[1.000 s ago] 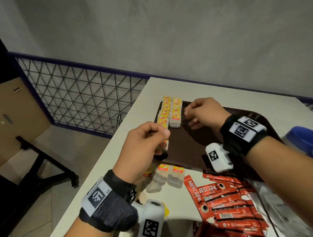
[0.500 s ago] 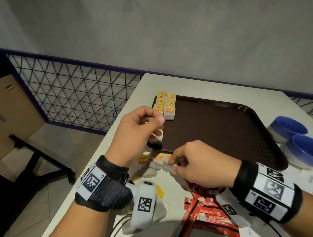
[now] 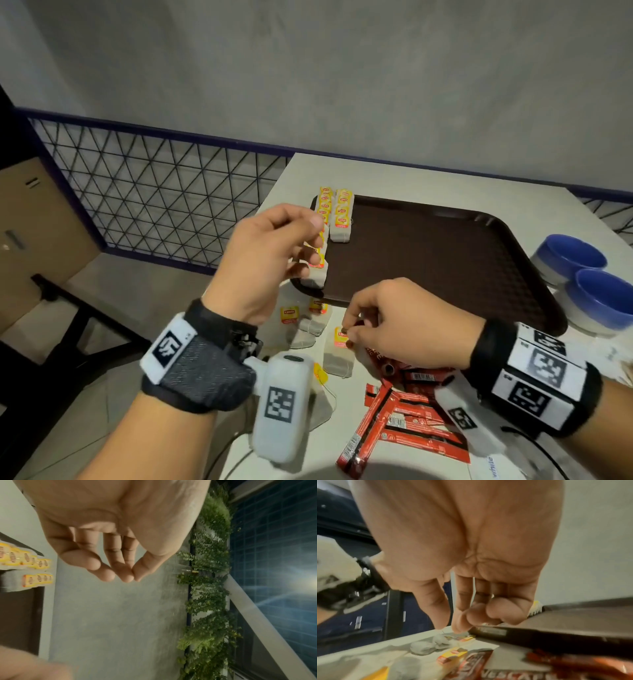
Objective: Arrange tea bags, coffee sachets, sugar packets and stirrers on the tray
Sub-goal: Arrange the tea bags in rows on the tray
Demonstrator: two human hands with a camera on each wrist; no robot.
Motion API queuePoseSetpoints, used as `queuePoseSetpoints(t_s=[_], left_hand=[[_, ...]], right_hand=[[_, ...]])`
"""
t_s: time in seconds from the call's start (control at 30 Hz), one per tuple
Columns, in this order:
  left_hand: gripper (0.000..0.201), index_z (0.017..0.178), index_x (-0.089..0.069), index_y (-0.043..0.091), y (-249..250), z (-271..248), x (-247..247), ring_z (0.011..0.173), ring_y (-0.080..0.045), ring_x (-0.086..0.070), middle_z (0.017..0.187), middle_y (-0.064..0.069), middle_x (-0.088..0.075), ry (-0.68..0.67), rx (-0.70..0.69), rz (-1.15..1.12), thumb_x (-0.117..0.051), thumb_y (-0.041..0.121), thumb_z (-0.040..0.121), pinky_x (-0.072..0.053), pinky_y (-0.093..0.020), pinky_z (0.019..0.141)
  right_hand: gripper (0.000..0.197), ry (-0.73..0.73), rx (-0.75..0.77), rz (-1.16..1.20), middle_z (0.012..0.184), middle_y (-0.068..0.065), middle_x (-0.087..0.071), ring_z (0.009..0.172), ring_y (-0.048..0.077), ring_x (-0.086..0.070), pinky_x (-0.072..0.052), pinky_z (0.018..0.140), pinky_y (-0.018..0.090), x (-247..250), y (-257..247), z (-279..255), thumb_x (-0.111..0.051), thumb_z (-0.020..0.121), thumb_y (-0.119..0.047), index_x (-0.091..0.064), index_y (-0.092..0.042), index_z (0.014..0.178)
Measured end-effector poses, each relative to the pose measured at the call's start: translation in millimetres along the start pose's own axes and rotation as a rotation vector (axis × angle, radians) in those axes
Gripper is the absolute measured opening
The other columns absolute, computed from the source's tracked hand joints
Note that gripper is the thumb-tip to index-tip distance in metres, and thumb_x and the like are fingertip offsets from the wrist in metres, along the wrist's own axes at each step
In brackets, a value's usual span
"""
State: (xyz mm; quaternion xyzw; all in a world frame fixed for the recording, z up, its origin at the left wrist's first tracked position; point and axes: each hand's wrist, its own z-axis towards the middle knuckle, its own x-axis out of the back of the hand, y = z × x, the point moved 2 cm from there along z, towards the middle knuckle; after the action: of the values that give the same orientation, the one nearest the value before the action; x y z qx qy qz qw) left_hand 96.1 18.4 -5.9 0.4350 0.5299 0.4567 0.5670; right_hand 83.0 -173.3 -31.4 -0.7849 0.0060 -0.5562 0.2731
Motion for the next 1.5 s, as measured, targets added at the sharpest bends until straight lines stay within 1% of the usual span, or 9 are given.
queuePoseSetpoints(t_s=[0.23,0.4,0.57,0.73,0.87,1.0,1.2,1.33,1.5], left_hand=[[0.01,0.087,-0.075,0.013,37.9,-2.5,27.0,0.059,-0.011,-0.058,0.07,0.001,-0.07,0.027,-0.093,0.398,-0.072,0.019,0.094,-0.043,-0.019,0.051],[0.01,0.083,-0.08,0.019,26.7,3.5,47.3,0.06,-0.008,-0.06,0.074,0.001,-0.076,-0.195,0.102,0.913,-0.076,0.025,0.09,-0.046,-0.026,0.059],[0.011,0.08,-0.078,0.023,5.3,9.5,45.8,0.059,0.001,-0.061,0.073,0.01,-0.075,-0.293,0.169,1.296,-0.075,0.031,0.087,-0.048,-0.022,0.063],[0.027,0.118,-0.073,0.038,-5.8,-4.2,29.3,0.092,-0.004,-0.06,0.111,0.019,-0.07,-0.617,0.166,1.552,-0.07,0.04,0.091,-0.04,-0.012,0.072],[0.055,0.147,-0.05,0.042,-8.3,-20.3,27.4,0.097,-0.002,-0.052,0.136,0.018,-0.057,-0.756,0.146,1.552,-0.067,0.039,0.095,-0.036,-0.003,0.076],[0.077,0.158,-0.027,0.044,-16.5,-30.7,27.9,0.117,-0.011,-0.054,0.139,0.012,-0.053,-0.74,0.139,1.505,-0.069,0.038,0.094,-0.044,-0.028,0.103],[0.067,0.151,-0.038,0.046,-25.1,-33.6,24.9,0.123,-0.017,-0.044,0.129,0.015,-0.043,-0.868,0.14,1.584,-0.064,0.054,0.091,-0.042,-0.038,0.107],[0.047,0.136,-0.056,0.043,-18.3,-41.4,17.7,0.112,-0.008,-0.051,0.121,0.015,-0.051,-0.876,0.122,1.482,-0.068,0.05,0.091,-0.045,-0.03,0.101],[0.024,0.12,-0.066,0.035,-12.2,-22.6,5.3,0.081,0.004,-0.056,0.106,0.015,-0.065,-0.669,0.033,1.411,-0.065,0.033,0.097,-0.04,-0.012,0.071]], right_hand=[[0.028,-0.047,0.059,-0.411,0.105,-0.004,-0.066,0.09,0.021,-0.066,-0.06,0.079,0.041,-7.3,-15.9,14.2,-0.059,0.097,-0.047,-0.07,-0.025,0.11],[0.019,-0.08,0.071,-0.417,0.108,-0.003,-0.06,0.093,0.022,-0.062,-0.053,0.076,0.036,-12.8,-21.9,17.3,-0.064,0.096,-0.037,-0.065,-0.027,0.113],[0.011,-0.046,0.058,-0.279,0.095,-0.007,-0.061,0.085,0.018,-0.061,-0.049,0.066,0.033,-8.7,-24.1,16.9,-0.069,0.088,-0.018,-0.065,-0.027,0.091],[0.013,-0.033,0.061,-0.073,0.082,-0.007,-0.068,0.074,0.011,-0.063,-0.057,0.07,0.032,1.7,-20.1,6.6,-0.084,0.083,-0.022,-0.072,-0.024,0.088],[0.02,0.091,0.08,0.093,0.084,-0.005,-0.07,0.076,0.01,-0.065,-0.055,0.071,0.027,16.5,-9.8,-10.5,-0.086,0.082,-0.023,-0.07,-0.031,0.091],[0.019,0.183,0.08,0.264,0.081,-0.004,-0.073,0.067,0.008,-0.066,-0.053,0.065,0.021,24.7,2.5,-30.5,-0.086,0.083,-0.022,-0.072,-0.034,0.089],[0.016,0.252,0.064,0.441,0.079,-0.005,-0.074,0.065,0.006,-0.069,-0.057,0.066,0.021,21.8,12.9,-50.9,-0.084,0.086,-0.018,-0.077,-0.032,0.086],[0.015,0.287,0.045,0.523,0.08,-0.003,-0.074,0.07,0.013,-0.071,-0.062,0.073,0.028,15.9,15.8,-59.5,-0.085,0.086,-0.018,-0.078,-0.031,0.086],[0.019,0.287,0.011,0.563,0.081,-0.002,-0.075,0.074,0.017,-0.075,-0.064,0.078,0.039,11.2,14.6,-60.9,-0.083,0.086,-0.012,-0.079,-0.03,0.085]])
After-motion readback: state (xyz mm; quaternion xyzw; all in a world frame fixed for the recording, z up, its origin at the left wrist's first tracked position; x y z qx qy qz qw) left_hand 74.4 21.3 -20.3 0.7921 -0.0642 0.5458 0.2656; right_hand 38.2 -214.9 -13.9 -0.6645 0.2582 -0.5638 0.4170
